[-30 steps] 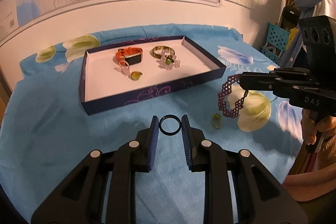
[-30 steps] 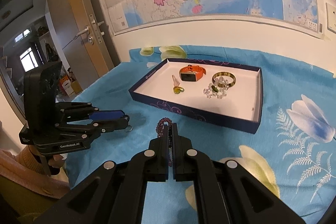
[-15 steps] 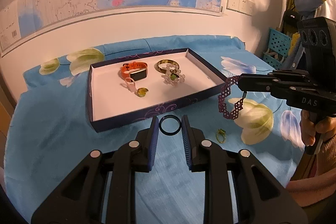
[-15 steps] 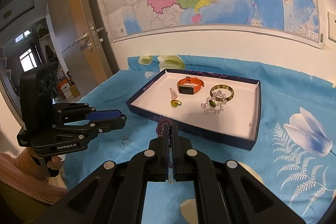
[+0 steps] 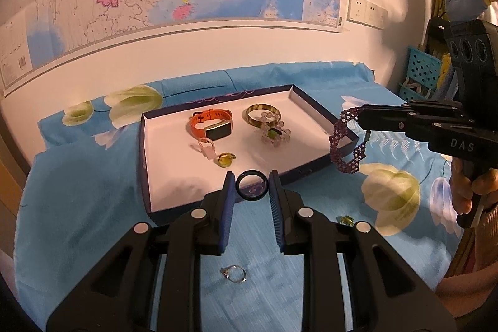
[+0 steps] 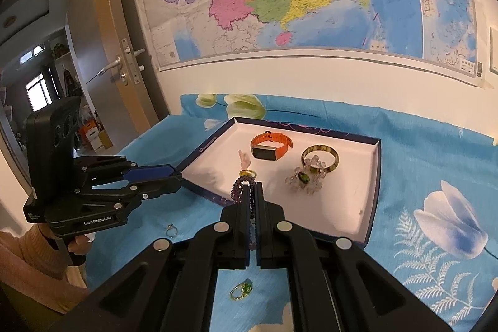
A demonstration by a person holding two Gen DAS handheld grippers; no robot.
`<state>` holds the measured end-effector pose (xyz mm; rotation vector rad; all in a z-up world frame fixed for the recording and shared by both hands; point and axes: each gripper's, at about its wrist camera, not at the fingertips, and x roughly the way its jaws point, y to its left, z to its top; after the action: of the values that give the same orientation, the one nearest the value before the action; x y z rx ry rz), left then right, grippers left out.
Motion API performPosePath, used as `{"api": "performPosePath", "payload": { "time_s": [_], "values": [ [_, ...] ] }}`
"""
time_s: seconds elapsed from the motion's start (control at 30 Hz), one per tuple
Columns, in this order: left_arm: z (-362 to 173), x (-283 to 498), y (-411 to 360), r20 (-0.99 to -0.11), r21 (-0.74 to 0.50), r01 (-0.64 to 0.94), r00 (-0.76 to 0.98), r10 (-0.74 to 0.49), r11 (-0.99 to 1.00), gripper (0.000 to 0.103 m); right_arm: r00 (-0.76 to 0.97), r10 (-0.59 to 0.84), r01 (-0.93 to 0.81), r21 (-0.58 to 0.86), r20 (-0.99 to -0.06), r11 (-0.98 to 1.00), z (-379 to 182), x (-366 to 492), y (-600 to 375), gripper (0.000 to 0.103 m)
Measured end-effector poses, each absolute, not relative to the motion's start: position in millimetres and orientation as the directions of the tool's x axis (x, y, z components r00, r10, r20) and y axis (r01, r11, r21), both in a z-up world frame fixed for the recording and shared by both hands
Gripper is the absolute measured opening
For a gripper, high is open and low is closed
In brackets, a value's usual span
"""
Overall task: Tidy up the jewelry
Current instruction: 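Carry the black ring into the box with the left tool while the right carries the maroon bracelet there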
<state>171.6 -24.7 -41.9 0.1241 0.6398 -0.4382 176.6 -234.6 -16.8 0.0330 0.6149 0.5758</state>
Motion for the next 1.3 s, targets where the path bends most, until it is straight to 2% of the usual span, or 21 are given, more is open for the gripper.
{"api": "performPosePath", "payload": {
  "time_s": [0.6,1.3],
  "values": [
    [-39.5,211.0,-22.3,-0.599,-0.020,0.396,0.730,-0.329,0.918,0.022,0.668,0.510,-0.475,0.216,-0.542,0.853,-18.6,218.5,-235.7,0.001],
    [-68.5,258.9,-32.9,-0.662,-0.042,0.365,0.687,-0.300,0.930,0.022,0.612,0.502,-0.451,0.251,-0.611,0.856,-49.0,264.0,-225.3,0.001]
  ]
}}
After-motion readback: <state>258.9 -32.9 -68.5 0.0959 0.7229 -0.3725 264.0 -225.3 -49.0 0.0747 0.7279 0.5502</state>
